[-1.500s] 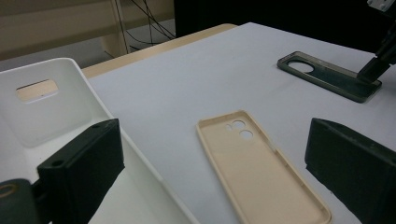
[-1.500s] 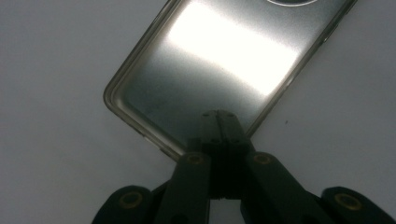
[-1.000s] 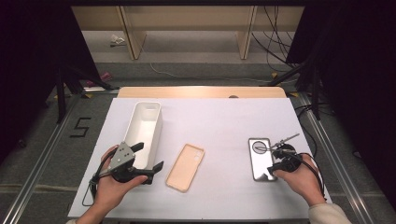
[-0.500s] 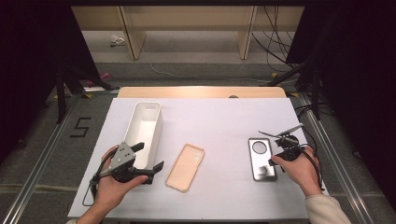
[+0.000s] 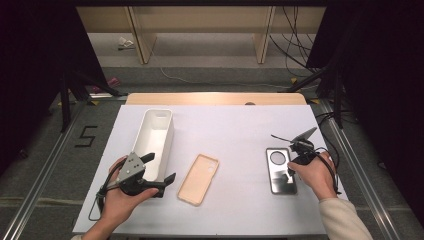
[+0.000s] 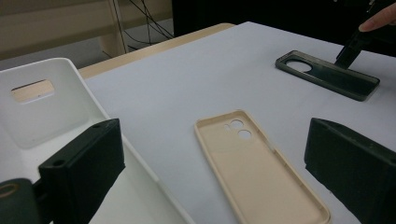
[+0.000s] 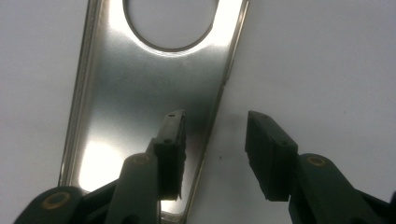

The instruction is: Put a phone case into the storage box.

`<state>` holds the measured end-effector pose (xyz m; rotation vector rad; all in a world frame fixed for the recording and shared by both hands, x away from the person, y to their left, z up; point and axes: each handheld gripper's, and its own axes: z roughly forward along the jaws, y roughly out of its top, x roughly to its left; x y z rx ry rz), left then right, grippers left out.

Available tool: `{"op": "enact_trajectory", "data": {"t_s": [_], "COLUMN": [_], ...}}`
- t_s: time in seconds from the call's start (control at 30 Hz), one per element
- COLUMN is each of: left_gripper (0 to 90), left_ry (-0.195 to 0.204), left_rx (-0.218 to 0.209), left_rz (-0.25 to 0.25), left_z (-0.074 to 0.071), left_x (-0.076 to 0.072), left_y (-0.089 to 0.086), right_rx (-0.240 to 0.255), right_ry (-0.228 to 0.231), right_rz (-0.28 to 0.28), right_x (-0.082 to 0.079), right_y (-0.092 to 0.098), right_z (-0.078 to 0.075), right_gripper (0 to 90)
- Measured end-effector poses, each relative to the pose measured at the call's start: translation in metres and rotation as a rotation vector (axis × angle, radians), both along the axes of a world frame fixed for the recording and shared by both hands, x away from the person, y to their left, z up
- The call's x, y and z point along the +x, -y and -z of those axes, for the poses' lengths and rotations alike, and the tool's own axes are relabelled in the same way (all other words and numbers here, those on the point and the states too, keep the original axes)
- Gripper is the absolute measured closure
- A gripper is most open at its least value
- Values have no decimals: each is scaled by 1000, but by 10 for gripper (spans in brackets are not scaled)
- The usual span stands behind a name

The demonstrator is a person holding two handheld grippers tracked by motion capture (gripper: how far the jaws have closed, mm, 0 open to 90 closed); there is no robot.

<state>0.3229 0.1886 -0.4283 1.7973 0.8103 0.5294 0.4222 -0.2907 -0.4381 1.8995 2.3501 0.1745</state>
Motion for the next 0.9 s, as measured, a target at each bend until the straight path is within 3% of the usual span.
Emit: {"op": "enact_trajectory", "data": {"t_s": [0.33,0.9], "left_gripper": [46,47], "left_ry": [0,1], "left_rx": [0,0], "left_rz": [1,2], "left_z": [0,0], "left_x": [0,0], "left_y": [0,0], "right_rx": [-48,-50], "right_ry": [-13,-16], "right_rz": [14,40], "right_x": [8,11], "right_y": [-6,-6], "right_z": [2,2], "right_gripper": [614,642]}}
